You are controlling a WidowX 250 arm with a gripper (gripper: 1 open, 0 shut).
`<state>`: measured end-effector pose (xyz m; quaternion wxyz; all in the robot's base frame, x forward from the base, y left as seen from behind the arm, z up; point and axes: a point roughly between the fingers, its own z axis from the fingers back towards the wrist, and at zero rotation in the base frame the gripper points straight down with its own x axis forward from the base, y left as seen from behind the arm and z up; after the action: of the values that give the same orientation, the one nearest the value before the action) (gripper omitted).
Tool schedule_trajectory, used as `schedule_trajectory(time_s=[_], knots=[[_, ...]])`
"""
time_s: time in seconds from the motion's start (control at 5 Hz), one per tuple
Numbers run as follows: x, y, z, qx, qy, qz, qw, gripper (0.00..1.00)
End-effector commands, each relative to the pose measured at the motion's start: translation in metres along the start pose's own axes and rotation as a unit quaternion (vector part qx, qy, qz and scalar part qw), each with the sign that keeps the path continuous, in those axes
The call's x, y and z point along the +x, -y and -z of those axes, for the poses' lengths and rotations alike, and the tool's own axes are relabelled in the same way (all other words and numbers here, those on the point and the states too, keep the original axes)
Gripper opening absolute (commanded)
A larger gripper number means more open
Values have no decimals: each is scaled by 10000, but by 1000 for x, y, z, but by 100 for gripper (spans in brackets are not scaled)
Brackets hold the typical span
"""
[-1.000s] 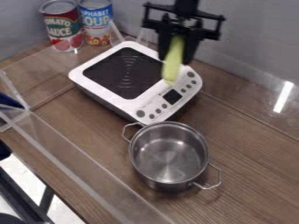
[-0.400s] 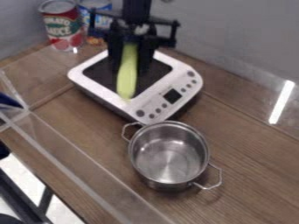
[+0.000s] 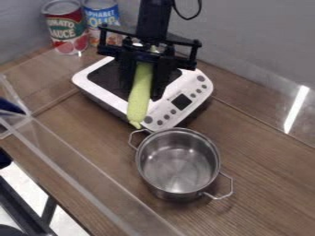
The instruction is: Put green spoon on the white and black stove top
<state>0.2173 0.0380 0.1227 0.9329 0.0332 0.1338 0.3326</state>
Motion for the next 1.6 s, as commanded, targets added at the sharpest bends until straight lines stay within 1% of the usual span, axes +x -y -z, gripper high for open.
schedule_trajectory(time_s=[0.0, 0.2, 0.6, 0.8, 1.0, 1.2, 1.4], knots=[[10, -1, -14, -57, 267, 74, 9996, 0], [20, 0, -17, 21, 256, 195, 9995, 0], [8, 27, -12, 48, 241, 187, 9995, 0], [17, 29, -11, 45, 256, 162, 9995, 0], [23, 29, -14, 42, 265, 95, 9996, 0], [30, 30, -18, 43, 310, 45, 9995, 0], [40, 24, -26, 91, 393, 36, 9992, 0]])
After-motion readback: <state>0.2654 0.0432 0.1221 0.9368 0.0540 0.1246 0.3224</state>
